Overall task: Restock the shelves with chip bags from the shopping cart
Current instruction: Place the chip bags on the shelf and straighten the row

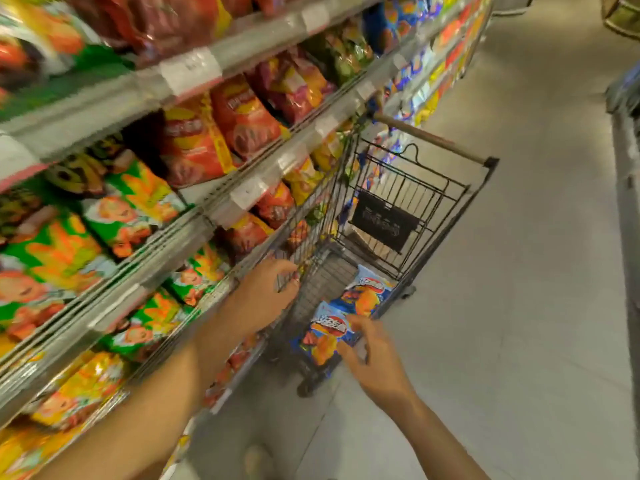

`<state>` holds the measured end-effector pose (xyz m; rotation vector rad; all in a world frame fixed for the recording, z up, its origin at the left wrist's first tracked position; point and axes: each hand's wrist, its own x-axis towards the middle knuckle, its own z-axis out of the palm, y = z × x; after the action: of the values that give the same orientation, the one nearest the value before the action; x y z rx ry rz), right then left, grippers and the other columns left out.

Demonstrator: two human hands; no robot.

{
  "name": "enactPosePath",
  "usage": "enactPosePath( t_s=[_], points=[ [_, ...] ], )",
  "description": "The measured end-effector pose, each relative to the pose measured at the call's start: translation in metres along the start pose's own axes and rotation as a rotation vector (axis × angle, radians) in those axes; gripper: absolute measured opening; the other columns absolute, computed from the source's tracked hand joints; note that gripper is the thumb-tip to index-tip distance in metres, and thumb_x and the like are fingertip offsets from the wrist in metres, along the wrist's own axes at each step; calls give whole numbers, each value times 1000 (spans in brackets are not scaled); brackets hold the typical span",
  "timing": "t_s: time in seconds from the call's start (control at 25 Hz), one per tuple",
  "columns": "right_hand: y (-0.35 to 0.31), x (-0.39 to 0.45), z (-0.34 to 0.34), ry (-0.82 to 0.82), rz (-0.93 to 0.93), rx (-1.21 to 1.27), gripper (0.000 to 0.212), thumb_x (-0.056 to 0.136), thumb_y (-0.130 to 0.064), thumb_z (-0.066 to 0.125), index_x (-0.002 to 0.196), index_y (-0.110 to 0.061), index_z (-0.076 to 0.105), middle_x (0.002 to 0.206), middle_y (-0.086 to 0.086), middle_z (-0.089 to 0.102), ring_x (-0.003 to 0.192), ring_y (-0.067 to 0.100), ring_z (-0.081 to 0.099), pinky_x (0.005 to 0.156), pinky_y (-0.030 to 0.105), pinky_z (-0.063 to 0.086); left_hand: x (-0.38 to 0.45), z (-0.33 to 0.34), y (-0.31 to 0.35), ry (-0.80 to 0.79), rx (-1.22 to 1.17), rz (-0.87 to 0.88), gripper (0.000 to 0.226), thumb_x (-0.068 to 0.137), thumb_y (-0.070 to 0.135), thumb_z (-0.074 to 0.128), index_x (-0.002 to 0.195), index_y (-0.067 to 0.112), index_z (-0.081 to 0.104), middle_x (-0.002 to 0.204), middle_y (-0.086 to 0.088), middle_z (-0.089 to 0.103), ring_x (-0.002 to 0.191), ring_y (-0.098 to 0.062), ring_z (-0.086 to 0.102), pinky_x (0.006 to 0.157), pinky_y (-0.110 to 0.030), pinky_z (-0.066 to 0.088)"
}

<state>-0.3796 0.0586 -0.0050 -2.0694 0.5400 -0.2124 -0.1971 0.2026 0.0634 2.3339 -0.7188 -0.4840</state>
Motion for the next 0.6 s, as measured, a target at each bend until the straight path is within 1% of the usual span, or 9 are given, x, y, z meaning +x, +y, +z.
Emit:
enactPosePath(
  t_s=[0.04,0.08,0.2,0.24,0.32,0.4,0.48,0.56,0.6],
  points=[
    [10,8,-3,-22,59,13,33,91,-21,72,120,-31,60,116,-8,59,106,10,57,92,26,43,17,17,-12,-61,-5,-49,35,98,20,64,131,11,63,130,-11,62,118,-25,60,89,-24,42],
    [19,18,-4,-43,112,12,34,92,-22,71,121,-32,59,117,-9,58,109,11,57,93,31,46,32,31,-23,-121,-16,-104,37,98,22,64,133,12,61,134,-10,60,121,-24,59,94,-27,44],
    [44,58,-6,-62,207,-27,39,90,-19,73,122,-32,54,113,-14,55,111,18,59,94,38,51,85,73,-60,-264,-17,-222,45,98,31,64,139,17,55,141,-6,56,124,-23,56,102,-35,47],
    [50,73,-5,-68,236,-38,41,91,-19,73,125,-31,54,113,-14,56,110,18,59,94,38,52,102,86,-72,-307,4,-247,47,97,34,65,140,18,54,141,-6,55,123,-24,56,101,-36,47],
    [66,110,-1,-63,346,-35,44,92,-20,71,133,-23,54,120,-3,61,109,18,61,93,38,53,136,112,-98,-393,4,-292,50,96,36,66,140,18,52,140,-7,53,122,-24,55,95,-33,47],
    [82,143,7,-51,437,-14,48,92,-23,71,136,-17,53,125,5,62,109,17,60,93,36,53,164,138,-123,-472,-24,-341,52,95,35,69,139,14,52,139,-9,55,115,-22,56,90,-30,47],
    [103,180,25,-63,501,9,52,93,-24,70,140,-14,49,130,7,60,117,20,59,99,38,50,189,164,-151,-519,-34,-394,54,91,33,73,136,10,55,134,-12,59,109,-21,58,87,-31,48],
    [132,222,48,-69,625,37,58,94,-24,70,144,-8,44,132,10,56,122,25,55,102,41,46,208,193,-177,-558,-57,-481,62,88,32,77,140,8,53,135,-14,57,117,-26,59,86,-29,47],
    [149,241,58,-59,709,82,58,94,-21,69,143,-5,44,132,12,56,123,28,55,103,42,46,213,207,-187,-551,-74,-511,64,85,29,80,139,6,53,134,-17,58,116,-25,59,85,-28,45]
  ],
)
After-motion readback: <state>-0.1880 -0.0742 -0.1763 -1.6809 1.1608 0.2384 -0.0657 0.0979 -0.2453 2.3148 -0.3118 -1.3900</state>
